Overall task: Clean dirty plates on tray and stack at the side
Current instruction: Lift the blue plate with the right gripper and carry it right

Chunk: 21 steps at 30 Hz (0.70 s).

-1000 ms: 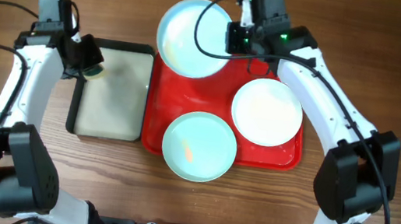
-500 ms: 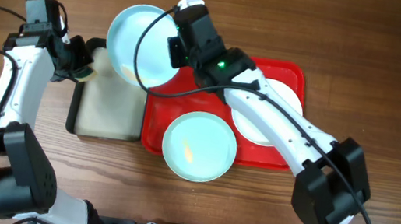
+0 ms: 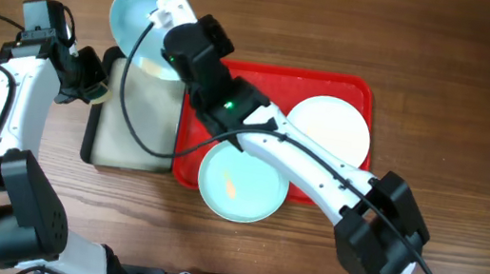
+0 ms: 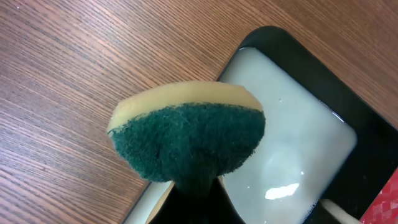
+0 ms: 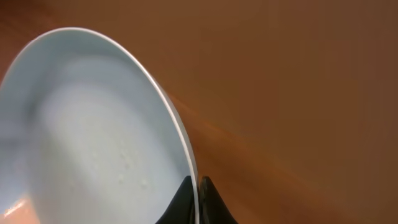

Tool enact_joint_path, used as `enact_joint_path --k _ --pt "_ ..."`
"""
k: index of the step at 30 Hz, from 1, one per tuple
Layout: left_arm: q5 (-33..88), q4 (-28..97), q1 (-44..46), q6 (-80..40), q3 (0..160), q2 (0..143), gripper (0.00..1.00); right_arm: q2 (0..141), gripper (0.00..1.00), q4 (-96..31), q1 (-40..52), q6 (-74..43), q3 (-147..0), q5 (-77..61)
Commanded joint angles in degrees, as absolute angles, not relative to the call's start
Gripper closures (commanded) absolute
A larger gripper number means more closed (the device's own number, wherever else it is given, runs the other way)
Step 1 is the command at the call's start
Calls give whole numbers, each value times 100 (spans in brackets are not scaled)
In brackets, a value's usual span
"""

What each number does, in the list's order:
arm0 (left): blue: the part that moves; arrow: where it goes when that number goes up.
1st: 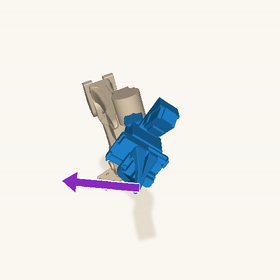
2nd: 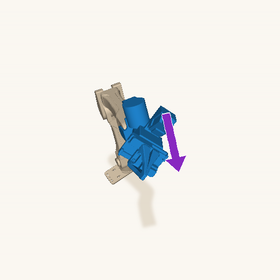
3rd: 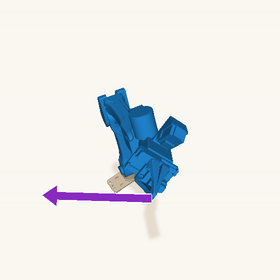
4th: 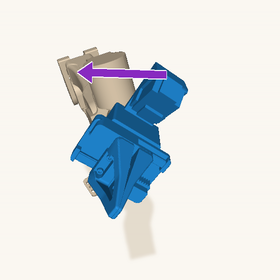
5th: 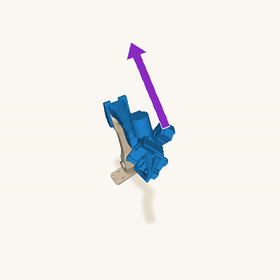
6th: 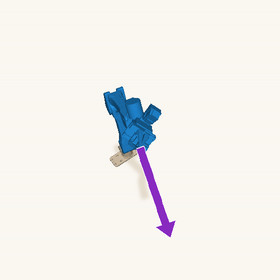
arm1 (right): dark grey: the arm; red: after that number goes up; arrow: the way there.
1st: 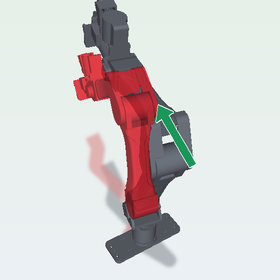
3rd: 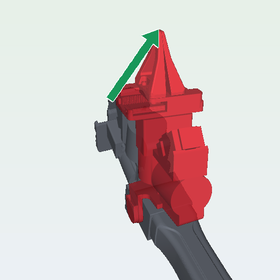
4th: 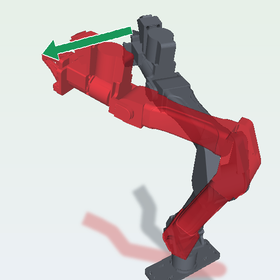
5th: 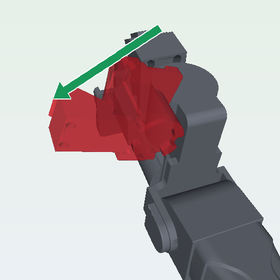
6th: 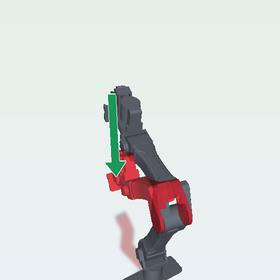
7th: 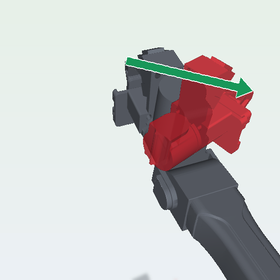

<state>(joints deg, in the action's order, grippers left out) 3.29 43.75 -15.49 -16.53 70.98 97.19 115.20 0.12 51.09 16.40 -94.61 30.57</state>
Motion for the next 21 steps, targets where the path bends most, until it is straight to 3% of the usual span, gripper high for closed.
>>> enact_joint_path --k 1,21 --pt "296 4372 -1573 -1518 7126 9697 96 11574 96 388 5293 3197 -9518 3540" --pt "296 4355 -1573 -1518 7126 9697 96 11574 96 685 5452 3588 -9518 3621"
